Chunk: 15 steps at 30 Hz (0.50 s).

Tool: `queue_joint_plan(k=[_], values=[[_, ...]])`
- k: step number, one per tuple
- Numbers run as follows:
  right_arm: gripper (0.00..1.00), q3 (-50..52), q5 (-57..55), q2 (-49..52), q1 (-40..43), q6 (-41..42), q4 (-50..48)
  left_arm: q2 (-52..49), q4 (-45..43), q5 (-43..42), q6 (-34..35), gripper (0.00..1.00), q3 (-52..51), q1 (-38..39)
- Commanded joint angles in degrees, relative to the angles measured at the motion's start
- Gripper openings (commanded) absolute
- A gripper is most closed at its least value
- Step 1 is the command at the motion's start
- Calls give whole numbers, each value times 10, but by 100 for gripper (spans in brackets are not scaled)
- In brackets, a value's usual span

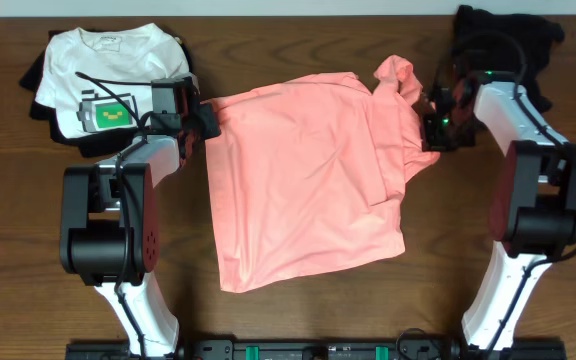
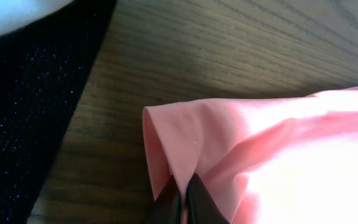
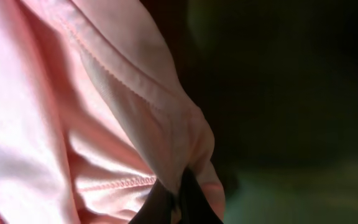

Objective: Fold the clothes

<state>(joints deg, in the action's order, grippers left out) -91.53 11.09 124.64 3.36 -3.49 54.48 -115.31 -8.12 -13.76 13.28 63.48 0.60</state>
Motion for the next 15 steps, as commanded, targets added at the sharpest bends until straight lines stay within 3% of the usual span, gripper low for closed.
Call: queue_joint_plan(k=[1,9,15], values=[[2,1,0,-46,19,27,29,18,-1,-3,-7,6,12,1],[2,1,-15,-68,40,54,116,18,-1,-3,-7,6,12,1],[1,1,-87,-68,57,103,167,18,-1,-3,-8,6,12,1]])
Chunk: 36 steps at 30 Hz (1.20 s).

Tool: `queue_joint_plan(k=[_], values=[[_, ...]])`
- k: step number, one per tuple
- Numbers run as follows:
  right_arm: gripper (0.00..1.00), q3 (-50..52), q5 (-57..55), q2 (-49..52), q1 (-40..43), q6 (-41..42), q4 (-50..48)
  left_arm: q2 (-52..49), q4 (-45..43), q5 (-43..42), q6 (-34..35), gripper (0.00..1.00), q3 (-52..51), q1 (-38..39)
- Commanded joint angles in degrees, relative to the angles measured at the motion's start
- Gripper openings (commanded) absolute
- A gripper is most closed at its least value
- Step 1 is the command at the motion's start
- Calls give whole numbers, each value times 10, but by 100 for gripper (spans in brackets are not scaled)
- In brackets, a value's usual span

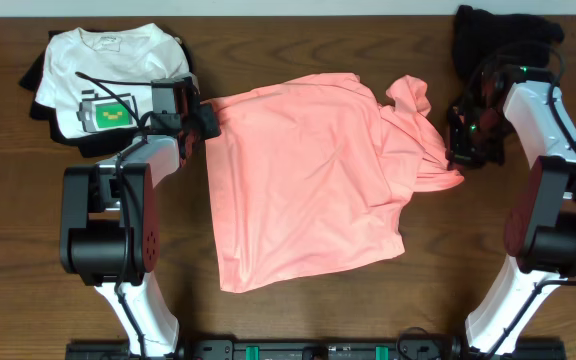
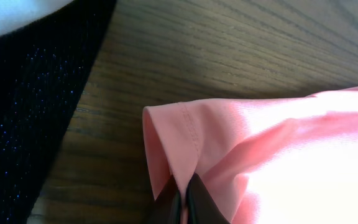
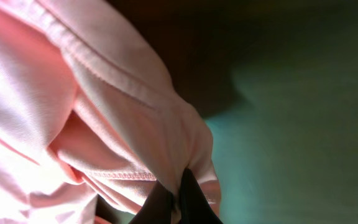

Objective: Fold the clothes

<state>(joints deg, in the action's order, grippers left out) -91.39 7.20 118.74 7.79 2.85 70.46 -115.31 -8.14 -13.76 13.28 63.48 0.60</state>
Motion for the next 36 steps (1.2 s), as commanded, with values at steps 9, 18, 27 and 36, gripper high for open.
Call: queue_joint_plan(k=[9,18,27,36], values=[[1,0,-88,-30,58,78,24,18,-1,-2,-10,6,12,1],[1,13,-119,-31,101,78,46,18,-5,-2,-10,6,12,1],[4,55,-156,-31,108,79,52,18,-5,4,-10,6,12,1],[71,32,-139,-34,108,84,30,18,-5,4,-10,6,12,1]])
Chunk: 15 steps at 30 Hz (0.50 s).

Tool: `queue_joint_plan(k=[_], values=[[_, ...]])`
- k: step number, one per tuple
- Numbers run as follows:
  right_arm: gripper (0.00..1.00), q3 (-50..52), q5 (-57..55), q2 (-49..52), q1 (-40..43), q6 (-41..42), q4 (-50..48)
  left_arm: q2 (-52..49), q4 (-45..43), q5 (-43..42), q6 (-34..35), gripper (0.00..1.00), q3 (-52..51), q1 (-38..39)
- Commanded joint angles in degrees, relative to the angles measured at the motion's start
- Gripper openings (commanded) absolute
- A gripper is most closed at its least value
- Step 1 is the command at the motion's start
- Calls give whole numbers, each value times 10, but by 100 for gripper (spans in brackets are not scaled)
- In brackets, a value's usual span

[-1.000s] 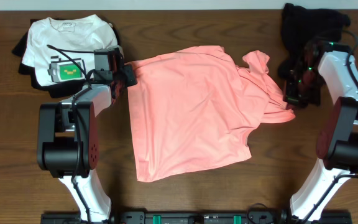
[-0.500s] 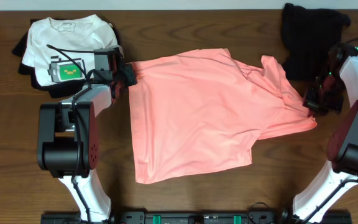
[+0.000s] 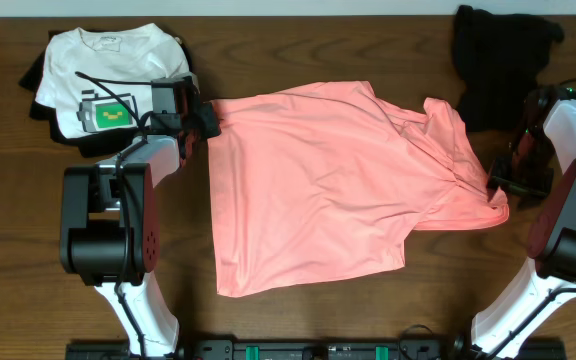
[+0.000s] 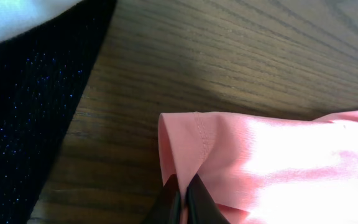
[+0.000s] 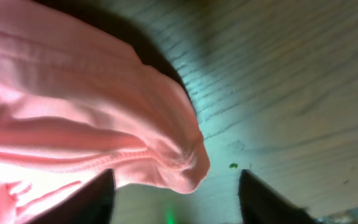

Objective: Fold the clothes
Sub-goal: 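Drag the shirt's right edge outward with the right gripper to flatten it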

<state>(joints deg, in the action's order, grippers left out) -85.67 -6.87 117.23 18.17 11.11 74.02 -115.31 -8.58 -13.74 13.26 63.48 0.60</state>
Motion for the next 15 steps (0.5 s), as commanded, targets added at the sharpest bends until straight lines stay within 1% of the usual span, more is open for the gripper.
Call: queue_joint_plan(k=[1,3,6,9,12,15], values=[[75,-38,13,-19,3,-9,-12,18,0,3,-10,6,12,1],[80,-66,53,-19,0,-46,-30,18,0,3,-9,6,12,1],[80,-101,144,-19,-11,-129,-88,18,-1,3,-9,6,12,1],[79,-110,214,-19,-31,-193,-184,18,0,3,-9,6,12,1],[82,-110,217,-13,-56,-210,-272,18,0,3,-9,6,12,1],[82,-110,219,2,-80,-222,-325,18,0,3,-9,6,12,1]])
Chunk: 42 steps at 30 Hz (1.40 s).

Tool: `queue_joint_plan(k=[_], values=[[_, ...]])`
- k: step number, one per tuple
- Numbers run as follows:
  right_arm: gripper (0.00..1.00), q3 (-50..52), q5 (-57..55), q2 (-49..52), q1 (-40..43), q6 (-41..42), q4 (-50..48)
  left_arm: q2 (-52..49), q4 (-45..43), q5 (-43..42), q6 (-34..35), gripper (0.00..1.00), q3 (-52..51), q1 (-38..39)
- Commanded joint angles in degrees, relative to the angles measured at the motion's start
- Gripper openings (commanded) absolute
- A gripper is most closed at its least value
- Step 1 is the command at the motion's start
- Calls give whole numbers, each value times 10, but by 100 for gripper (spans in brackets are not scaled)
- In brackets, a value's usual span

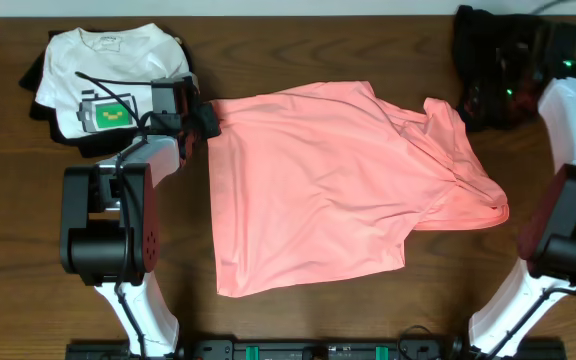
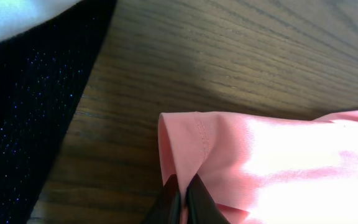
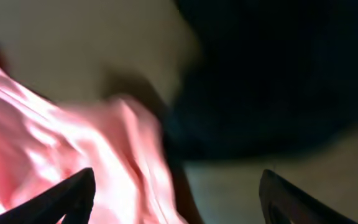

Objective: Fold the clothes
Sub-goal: 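Drag the shirt's right edge outward with the right gripper to flatten it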

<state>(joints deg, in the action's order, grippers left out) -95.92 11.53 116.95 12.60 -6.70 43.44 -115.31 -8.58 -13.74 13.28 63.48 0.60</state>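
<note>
A pink shirt (image 1: 318, 180) lies spread across the middle of the table, its right sleeve (image 1: 473, 190) stretched out to the right. My left gripper (image 1: 206, 120) is shut on the shirt's far left corner; in the left wrist view the gripper (image 2: 183, 194) pinches the hemmed pink edge (image 2: 185, 143) against the wood. My right gripper (image 1: 483, 98) hovers open at the far right, between the sleeve and a black garment. Its blurred wrist view shows the right gripper (image 3: 178, 199) with wide-spread fingers (image 3: 73, 193) and nothing between them.
A folded white T-shirt (image 1: 108, 70) with a green print rests on dark clothing at the far left. A black garment pile (image 1: 498, 40) sits at the far right, under my right arm. Black cloth (image 2: 30, 93) borders the left gripper.
My right gripper has moved from the table's right edge beside the sleeve tip to the far right, next to the black pile. The shirt and left gripper are unchanged.
My right gripper was shut on the pink sleeve, which lay bunched over the shirt's far right corner. It then held the sleeve further right. Later the sleeve lay spread out and released, with the gripper open. The left gripper kept its pinch throughout.
</note>
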Motion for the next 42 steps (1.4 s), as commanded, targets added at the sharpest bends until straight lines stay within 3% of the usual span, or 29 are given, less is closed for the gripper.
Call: queue_joint_plan(k=[1,11,22,23,26,29,42], values=[[81,-7,35,12,-32,-44,-34,18,0,3,-9,6,12,1],[66,-7,35,110,-67,-43,-89,18,19,3,-5,6,12,1],[64,-7,35,137,-60,-43,-121,18,28,3,-4,6,12,1],[61,-7,35,137,-60,-43,-121,18,29,3,-5,6,12,1],[17,-8,35,137,-60,-43,-124,18,32,3,-5,6,12,1],[7,-16,35,137,-58,-43,-121,18,34,3,-5,6,12,1],[5,-160,29,127,-32,-40,-16,18,36,3,-5,6,12,1]])
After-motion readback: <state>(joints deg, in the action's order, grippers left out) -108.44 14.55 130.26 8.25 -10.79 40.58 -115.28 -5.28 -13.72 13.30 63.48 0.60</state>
